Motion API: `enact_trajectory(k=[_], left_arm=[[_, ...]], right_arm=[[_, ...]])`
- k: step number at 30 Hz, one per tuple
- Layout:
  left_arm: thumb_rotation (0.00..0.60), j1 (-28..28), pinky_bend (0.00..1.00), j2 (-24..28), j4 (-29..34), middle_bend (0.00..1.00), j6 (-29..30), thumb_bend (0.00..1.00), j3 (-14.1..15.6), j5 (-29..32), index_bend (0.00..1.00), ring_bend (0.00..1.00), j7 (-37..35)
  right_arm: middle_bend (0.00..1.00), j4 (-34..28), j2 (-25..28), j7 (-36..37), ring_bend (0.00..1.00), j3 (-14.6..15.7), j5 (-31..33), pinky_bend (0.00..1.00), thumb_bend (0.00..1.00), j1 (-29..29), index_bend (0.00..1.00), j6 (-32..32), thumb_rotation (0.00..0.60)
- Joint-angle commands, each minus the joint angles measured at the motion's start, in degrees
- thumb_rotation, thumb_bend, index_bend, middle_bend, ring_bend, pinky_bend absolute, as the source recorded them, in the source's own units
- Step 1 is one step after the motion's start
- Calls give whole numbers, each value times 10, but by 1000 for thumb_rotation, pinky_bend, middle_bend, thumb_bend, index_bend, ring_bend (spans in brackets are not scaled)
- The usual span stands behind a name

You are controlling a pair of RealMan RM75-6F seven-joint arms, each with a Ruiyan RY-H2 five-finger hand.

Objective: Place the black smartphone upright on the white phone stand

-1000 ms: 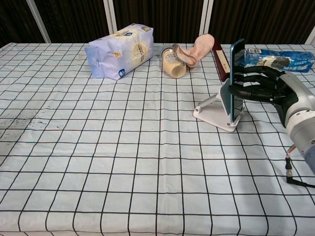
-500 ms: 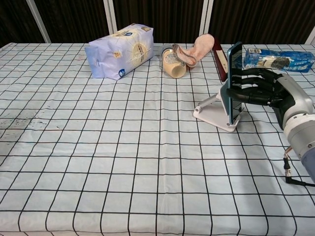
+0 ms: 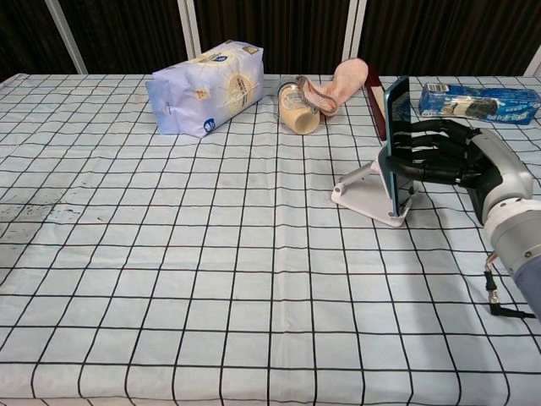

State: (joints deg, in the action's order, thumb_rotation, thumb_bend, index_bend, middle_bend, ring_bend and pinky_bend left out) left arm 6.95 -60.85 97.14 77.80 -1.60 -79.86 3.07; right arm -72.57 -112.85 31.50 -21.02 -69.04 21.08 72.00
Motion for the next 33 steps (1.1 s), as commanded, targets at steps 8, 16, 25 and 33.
enact_trajectory(k=[8,16,25,33], left_arm=[[600,0,0,1,1,0,1,0,0,-1,0,0,-1],[600,0,0,1,0,0,1,0,0,-1,0,0,-3],[600,0,0,1,0,0,2,0,0,-3,0,0,-4],[600,0,0,1,0,0,2,0,0,-3,0,0,-4]], right_arm=[[408,4,-2,-6,249,3,-3,170,386,2,454,-3,600],[394,5,-4,-10,234,3,-6,165,331,4,436,-2,600],[330,1,-2,-13,168,7,-7,152,132,3,348,-5,600],[277,-6,3,-24,124,11,-6,152,70,2,282,-9,600]])
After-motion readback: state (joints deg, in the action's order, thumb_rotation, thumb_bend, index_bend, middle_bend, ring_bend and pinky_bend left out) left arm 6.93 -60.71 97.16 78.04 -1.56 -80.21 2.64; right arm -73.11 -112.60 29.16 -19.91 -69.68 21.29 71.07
